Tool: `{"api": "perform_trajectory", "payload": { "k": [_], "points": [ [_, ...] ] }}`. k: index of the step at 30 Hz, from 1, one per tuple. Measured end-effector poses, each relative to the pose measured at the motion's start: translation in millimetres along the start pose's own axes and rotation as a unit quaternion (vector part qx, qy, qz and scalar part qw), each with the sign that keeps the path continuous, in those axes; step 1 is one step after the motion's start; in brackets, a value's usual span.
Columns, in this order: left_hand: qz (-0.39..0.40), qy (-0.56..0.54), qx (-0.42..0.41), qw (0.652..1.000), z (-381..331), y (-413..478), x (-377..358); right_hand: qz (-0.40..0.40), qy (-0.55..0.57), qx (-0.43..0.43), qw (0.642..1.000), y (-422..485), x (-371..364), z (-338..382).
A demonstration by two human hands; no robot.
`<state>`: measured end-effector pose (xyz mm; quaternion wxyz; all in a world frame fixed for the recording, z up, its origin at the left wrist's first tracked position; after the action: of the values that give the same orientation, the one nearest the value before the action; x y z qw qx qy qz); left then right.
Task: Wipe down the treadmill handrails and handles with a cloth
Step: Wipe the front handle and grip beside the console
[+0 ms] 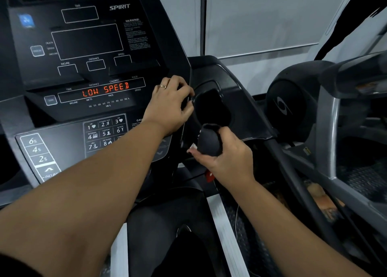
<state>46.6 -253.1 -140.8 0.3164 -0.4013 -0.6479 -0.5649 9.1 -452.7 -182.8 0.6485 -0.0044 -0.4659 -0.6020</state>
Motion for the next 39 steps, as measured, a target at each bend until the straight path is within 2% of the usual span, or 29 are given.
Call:
{"api": "perform_trajectory", "payload": {
  "k": [4, 11, 13, 17, 22, 25, 27, 31, 34, 37, 39],
  "points": [
    [0.003, 0.000, -0.002, 1.000, -1, 0, 1, -0.012, -0.048, -0.017, 0.999, -12, -2, -11],
    [0.003, -0.002, -0.005, 1.000, 0, -1, 1, 0.051, -0.001, -0.110, 0.993, -24, 9, -27],
    [0.002, -0.002, -0.005, 1.000, 0, -1, 1, 0.094, 0.028, -0.140, 0.985, -25, 15, -33],
    [-0.001, -0.004, -0.005, 1.000, 1, -1, 1, 0.237, 0.102, -0.214, 0.942, -13, 26, -53],
    [-0.003, -0.006, -0.005, 1.000, 2, 0, 0, 0.441, 0.172, -0.226, 0.852, 20, 29, -63],
    [-0.003, -0.007, -0.007, 1.000, 2, 0, 0, 0.511, 0.175, -0.251, 0.803, 35, 29, -60],
    [-0.002, -0.007, -0.007, 1.000, 2, 0, 0, 0.531, 0.152, -0.246, 0.797, 42, 28, -57],
    [-0.001, -0.009, -0.007, 1.000, 2, -1, 0, 0.519, 0.184, -0.213, 0.807, 50, 21, -39],
    [0.001, -0.005, -0.008, 1.000, 1, 0, 0, 0.468, 0.241, -0.194, 0.828, 57, 17, -12],
    [0.001, -0.003, -0.008, 1.000, 0, 1, 0, 0.367, 0.223, -0.158, 0.889, 52, 16, 10],
    [0.001, -0.003, -0.007, 1.000, 1, 1, 0, 0.285, 0.151, -0.130, 0.938, 38, 16, 14]
  ]
}}
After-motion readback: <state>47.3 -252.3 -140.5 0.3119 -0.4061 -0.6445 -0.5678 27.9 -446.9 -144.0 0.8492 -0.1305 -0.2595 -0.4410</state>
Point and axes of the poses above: each hand's wrist, its own y-axis towards the middle knuckle, its own x-axis out of the back of the hand, z = x × y, the point moved 1 cm from there along y, towards the middle knuckle
